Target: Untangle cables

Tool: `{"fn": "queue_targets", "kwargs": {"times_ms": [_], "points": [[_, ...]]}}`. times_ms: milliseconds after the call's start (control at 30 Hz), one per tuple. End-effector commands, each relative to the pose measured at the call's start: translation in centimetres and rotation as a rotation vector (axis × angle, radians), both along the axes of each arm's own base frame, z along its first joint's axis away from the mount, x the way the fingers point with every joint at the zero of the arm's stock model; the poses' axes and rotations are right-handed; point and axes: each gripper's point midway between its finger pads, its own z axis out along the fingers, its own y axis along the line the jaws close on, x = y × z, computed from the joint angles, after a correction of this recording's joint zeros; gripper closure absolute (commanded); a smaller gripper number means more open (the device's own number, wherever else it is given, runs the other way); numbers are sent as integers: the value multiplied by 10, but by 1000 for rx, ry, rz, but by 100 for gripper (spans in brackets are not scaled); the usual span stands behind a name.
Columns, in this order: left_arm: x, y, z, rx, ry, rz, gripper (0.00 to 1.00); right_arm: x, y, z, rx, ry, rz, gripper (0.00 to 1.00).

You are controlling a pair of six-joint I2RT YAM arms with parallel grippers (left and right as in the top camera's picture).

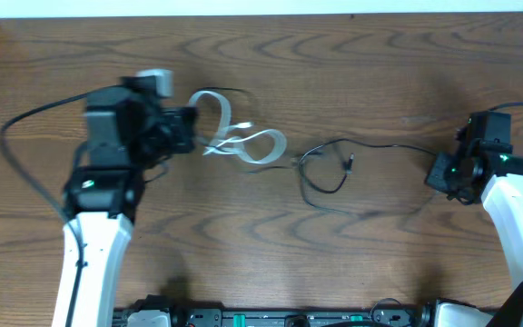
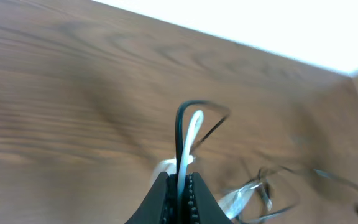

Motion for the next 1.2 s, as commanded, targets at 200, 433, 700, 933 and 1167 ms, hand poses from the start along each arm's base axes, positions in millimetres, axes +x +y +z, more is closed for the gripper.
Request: {"fn": "queue_targets", "kwargs": {"times_ms": [200, 433, 700, 933, 1167], "points": [[-5, 75, 5, -65, 17, 199, 93, -14, -53, 4, -50, 1, -250, 99], [-7, 17, -4, -160, 67, -23, 92, 45, 43, 42, 348, -314, 249, 99], [-12, -51, -37, -142, 180, -215, 92, 65, 95, 93, 459, -517, 500, 99], [-20, -100, -97, -36, 336, -316, 92, 72, 105, 222, 390, -819, 619, 99], [-36, -85, -154, 131, 528, -245, 92, 58, 82, 323, 117, -1059, 567, 99]]}}
